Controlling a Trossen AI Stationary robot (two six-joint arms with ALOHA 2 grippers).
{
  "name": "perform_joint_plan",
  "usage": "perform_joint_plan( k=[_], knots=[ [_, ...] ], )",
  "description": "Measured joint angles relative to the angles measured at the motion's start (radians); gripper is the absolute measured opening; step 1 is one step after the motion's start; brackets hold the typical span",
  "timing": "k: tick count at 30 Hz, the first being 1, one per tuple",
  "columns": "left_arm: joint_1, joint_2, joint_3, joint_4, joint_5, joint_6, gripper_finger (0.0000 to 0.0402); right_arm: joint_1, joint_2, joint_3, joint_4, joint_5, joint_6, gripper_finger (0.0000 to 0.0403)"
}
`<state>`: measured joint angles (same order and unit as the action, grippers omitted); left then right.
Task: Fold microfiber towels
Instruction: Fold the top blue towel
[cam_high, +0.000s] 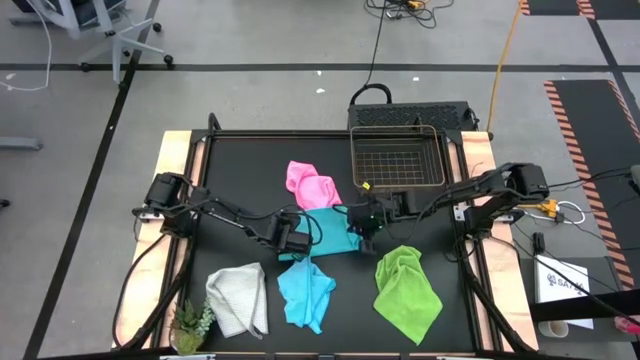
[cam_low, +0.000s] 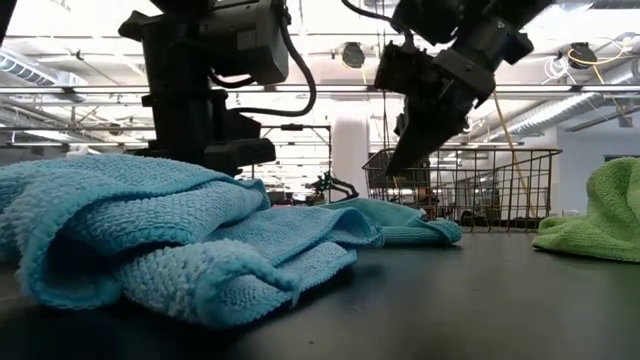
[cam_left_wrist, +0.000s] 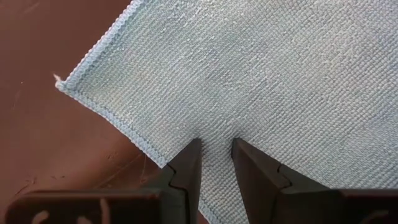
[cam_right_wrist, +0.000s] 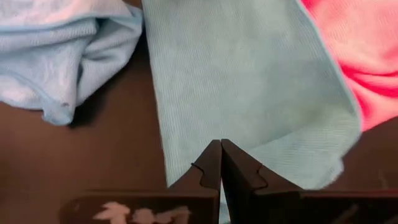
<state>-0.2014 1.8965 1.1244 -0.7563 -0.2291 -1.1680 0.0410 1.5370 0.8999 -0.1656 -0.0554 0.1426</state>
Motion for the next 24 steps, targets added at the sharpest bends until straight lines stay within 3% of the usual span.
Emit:
perform_joint_plan(
  k=[6, 14, 24],
  knots=[
    [0.007, 0.001, -0.001, 0.004, 0.005, 0.011, 0.0097, 0.037, 0.023, -0.024, 0.050, 0.000, 0.027, 0.0000],
    [0.006, 0.002, -0.002, 0.006, 0.004, 0.009, 0.0097, 0.059, 0.159, -0.024, 0.153, -0.002, 0.029, 0.0000],
    [-0.006, 0.002, -0.002, 0.000, 0.002, 0.007, 0.0097, 0.016, 0.096, -0.024, -0.104, 0.016, -0.068, 0.0000]
  ],
)
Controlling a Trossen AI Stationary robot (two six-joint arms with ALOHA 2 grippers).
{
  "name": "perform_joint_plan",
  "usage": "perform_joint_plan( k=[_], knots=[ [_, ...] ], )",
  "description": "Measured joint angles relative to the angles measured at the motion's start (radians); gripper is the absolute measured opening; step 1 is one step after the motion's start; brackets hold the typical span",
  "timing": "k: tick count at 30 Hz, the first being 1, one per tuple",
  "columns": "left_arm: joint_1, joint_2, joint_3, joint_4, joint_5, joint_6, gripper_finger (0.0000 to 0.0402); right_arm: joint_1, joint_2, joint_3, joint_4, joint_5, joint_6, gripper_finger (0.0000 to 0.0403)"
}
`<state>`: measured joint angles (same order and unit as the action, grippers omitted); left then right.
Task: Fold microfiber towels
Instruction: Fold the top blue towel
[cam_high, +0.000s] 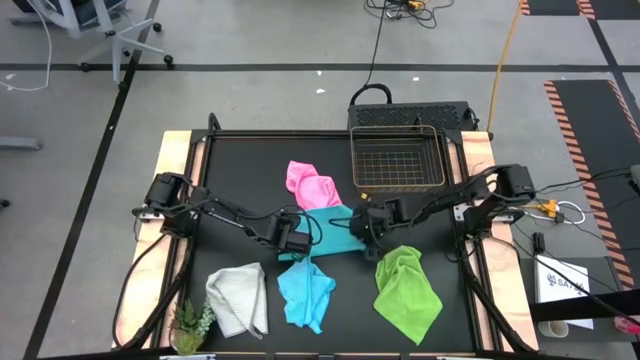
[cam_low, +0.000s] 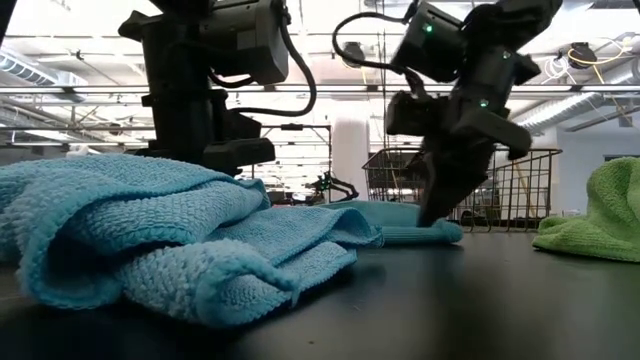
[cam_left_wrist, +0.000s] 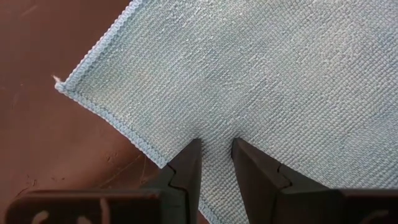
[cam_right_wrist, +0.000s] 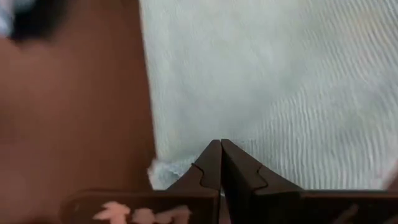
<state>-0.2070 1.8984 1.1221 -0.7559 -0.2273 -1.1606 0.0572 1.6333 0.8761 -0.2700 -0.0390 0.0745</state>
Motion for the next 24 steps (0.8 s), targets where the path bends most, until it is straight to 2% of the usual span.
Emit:
perform_joint_plan(
  k=[6, 9, 14, 16, 18, 24],
  knots=[
    [-0.013, 0.001, -0.001, -0.004, -0.011, -0.001, 0.0097, -0.030, -0.091, 0.000, -0.168, 0.110, -0.076, 0.0000],
    [-0.016, 0.001, -0.001, -0.008, -0.012, -0.012, 0.0097, -0.052, -0.137, 0.000, -0.215, 0.124, -0.086, 0.0000],
    [-0.016, 0.001, -0.001, -0.008, -0.013, -0.014, 0.0097, -0.061, -0.198, 0.000, -0.171, 0.109, -0.020, 0.0000],
    [-0.016, 0.001, -0.001, -0.008, -0.013, -0.013, 0.0097, -0.044, -0.206, 0.000, -0.130, 0.065, 0.009, 0.0000],
    [-0.017, 0.001, -0.001, -0.008, -0.013, -0.010, 0.0097, -0.020, -0.203, 0.000, -0.099, 0.035, 0.030, 0.0000],
    [-0.017, 0.001, -0.001, -0.007, -0.013, -0.008, 0.0097, 0.055, -0.136, 0.000, -0.065, 0.035, 0.068, 0.0000]
  ],
)
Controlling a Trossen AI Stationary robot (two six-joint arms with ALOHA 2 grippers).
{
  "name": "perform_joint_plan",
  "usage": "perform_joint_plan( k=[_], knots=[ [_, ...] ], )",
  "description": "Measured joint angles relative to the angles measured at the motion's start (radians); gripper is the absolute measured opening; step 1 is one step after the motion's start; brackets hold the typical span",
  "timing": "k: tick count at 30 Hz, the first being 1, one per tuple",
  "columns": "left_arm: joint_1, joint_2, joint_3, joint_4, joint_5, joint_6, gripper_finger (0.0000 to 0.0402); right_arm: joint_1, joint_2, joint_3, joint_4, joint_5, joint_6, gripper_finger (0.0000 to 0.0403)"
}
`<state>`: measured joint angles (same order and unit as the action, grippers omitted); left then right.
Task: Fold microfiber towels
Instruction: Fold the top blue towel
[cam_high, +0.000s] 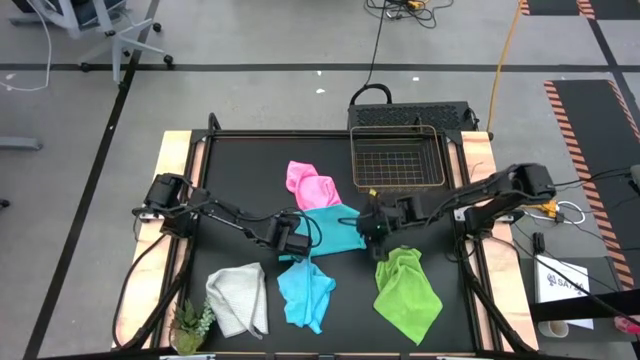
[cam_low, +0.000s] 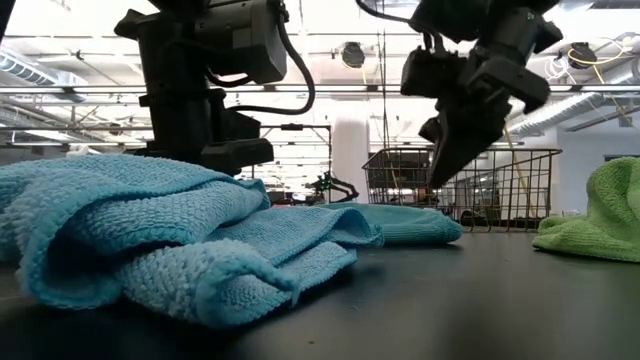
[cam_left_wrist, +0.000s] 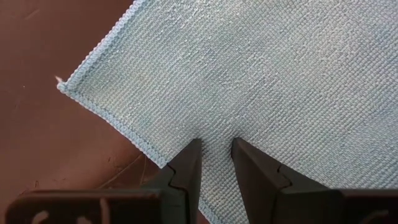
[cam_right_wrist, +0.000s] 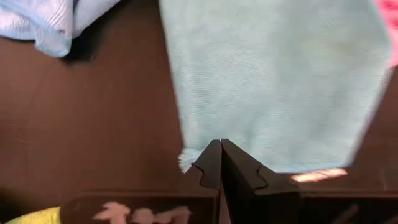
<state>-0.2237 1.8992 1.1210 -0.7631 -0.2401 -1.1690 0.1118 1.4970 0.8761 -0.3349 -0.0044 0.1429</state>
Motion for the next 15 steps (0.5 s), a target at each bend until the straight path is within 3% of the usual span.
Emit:
perform_joint_plan(
  k=[9, 15],
  knots=[
    [0.000, 0.000, 0.000, 0.001, 0.000, -0.004, 0.0097, 0.034, 0.120, 0.000, 0.165, 0.000, 0.009, 0.0000],
    [0.000, 0.000, 0.000, -0.001, 0.003, -0.012, 0.0097, 0.034, 0.155, 0.000, 0.129, 0.000, 0.014, 0.0000]
  ],
)
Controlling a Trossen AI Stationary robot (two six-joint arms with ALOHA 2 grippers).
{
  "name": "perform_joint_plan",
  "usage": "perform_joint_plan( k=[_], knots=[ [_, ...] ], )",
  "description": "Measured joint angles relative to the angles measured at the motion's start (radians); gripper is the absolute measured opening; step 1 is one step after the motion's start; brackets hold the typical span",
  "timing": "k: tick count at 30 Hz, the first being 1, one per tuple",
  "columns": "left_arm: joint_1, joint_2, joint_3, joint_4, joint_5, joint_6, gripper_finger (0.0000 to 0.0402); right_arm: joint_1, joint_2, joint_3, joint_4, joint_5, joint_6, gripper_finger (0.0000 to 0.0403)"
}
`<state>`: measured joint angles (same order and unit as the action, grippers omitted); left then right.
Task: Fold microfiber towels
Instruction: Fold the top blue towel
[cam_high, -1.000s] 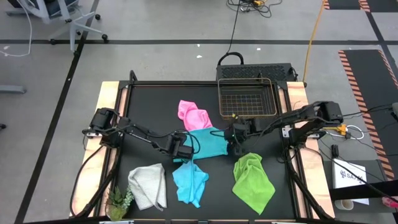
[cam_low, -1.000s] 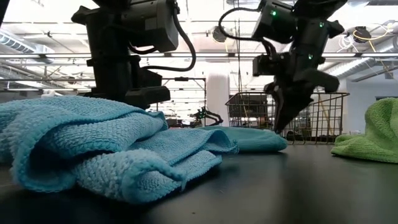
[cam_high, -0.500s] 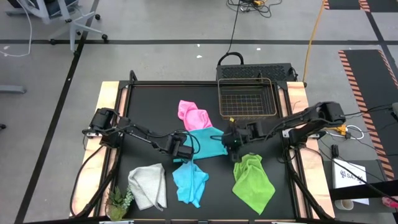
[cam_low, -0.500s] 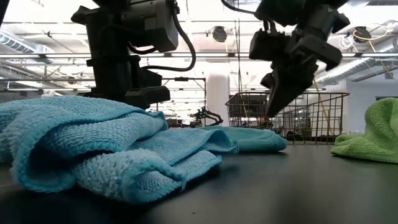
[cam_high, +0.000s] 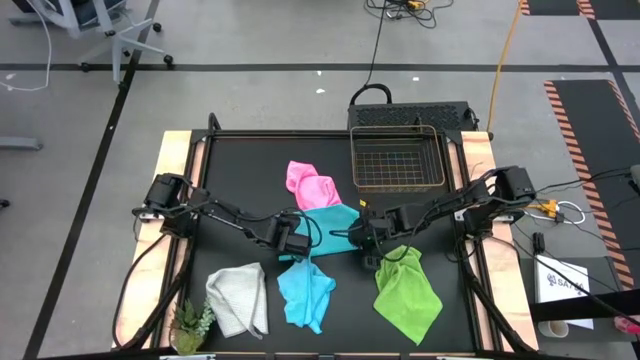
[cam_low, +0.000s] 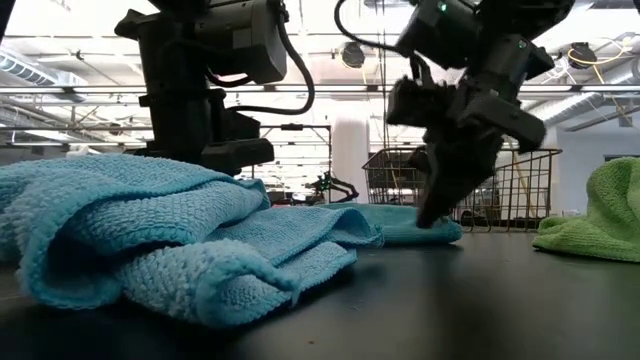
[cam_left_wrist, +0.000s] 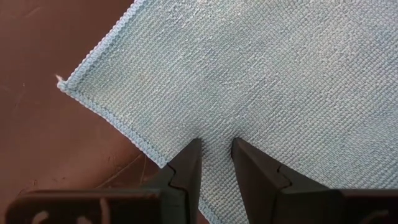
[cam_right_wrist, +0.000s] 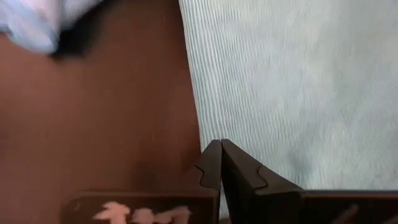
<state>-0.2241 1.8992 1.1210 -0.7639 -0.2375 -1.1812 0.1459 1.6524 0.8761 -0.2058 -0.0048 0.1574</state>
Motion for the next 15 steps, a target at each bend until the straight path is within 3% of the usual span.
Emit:
perform_joint_plan(
  k=[15],
  knots=[
    [0.000, 0.000, 0.000, -0.012, 0.001, -0.003, 0.0097, 0.000, -0.039, 0.001, -0.263, 0.000, -0.020, 0.0000]
  ],
)
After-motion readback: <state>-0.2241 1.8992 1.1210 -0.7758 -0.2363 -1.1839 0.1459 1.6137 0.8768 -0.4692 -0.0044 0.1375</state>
